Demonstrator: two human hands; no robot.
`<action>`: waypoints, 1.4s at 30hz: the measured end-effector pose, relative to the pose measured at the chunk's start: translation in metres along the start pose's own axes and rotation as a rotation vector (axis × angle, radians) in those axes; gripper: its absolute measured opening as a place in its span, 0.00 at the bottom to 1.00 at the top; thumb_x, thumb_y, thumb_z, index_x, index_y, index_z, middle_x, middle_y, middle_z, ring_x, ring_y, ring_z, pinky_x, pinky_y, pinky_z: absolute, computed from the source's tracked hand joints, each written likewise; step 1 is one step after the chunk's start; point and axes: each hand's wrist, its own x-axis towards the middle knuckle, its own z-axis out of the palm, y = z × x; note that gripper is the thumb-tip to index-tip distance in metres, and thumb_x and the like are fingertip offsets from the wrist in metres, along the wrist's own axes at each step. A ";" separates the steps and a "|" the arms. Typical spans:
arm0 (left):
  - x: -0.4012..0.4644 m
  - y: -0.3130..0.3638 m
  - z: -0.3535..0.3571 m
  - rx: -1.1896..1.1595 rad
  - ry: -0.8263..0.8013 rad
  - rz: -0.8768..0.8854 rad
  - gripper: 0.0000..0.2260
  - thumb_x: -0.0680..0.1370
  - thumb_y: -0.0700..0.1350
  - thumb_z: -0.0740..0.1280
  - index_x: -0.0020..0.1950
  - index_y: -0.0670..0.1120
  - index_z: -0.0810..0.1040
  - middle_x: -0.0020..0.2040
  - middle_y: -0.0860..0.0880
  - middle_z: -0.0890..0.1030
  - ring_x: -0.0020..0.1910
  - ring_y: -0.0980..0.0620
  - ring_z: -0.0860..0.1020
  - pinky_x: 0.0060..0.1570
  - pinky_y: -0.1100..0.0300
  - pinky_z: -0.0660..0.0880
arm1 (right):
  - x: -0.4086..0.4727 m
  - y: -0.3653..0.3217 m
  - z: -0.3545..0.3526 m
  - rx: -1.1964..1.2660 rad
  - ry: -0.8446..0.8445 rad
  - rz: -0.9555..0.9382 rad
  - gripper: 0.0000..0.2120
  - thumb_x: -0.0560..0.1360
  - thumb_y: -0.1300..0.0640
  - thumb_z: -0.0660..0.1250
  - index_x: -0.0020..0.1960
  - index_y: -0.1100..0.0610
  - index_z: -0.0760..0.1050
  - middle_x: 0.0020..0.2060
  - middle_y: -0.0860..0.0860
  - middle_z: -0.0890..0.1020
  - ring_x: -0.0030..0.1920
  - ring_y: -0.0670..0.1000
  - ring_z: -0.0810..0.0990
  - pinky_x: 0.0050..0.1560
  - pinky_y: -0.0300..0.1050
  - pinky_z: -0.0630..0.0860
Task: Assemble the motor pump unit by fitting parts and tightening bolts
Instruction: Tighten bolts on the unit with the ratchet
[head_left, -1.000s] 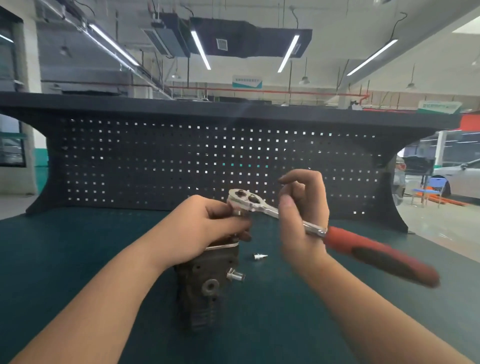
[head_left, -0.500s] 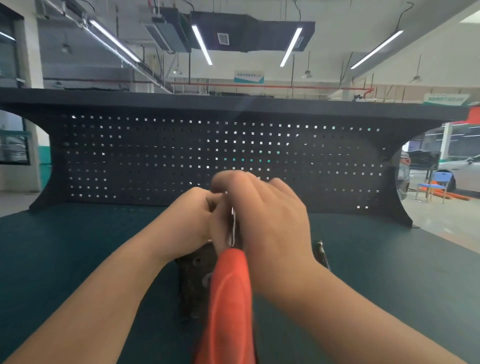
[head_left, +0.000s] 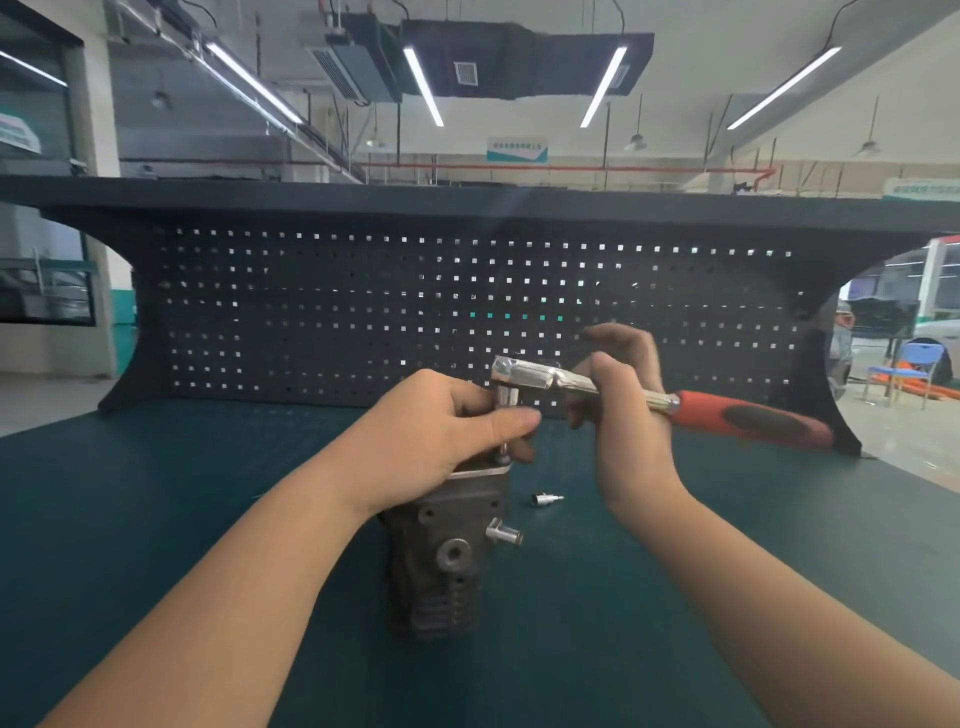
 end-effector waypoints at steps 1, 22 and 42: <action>0.000 0.000 0.000 -0.034 -0.011 0.019 0.12 0.70 0.61 0.70 0.45 0.57 0.85 0.43 0.55 0.86 0.44 0.61 0.82 0.52 0.60 0.75 | -0.005 -0.005 0.002 -0.036 0.033 -0.134 0.09 0.70 0.59 0.57 0.48 0.51 0.70 0.30 0.47 0.68 0.28 0.43 0.66 0.29 0.34 0.66; -0.002 0.004 0.001 -0.036 0.002 0.017 0.13 0.70 0.63 0.68 0.44 0.57 0.86 0.42 0.56 0.86 0.47 0.60 0.83 0.52 0.61 0.74 | 0.004 0.014 -0.002 0.053 -0.105 0.219 0.08 0.68 0.48 0.59 0.40 0.48 0.76 0.29 0.48 0.72 0.28 0.47 0.68 0.31 0.42 0.65; -0.004 0.007 -0.001 -0.100 -0.033 0.015 0.13 0.68 0.60 0.68 0.42 0.55 0.86 0.39 0.57 0.85 0.35 0.66 0.78 0.39 0.73 0.70 | -0.005 -0.009 -0.006 -0.177 -0.074 -0.160 0.12 0.67 0.49 0.59 0.44 0.56 0.72 0.25 0.42 0.68 0.28 0.44 0.65 0.31 0.36 0.65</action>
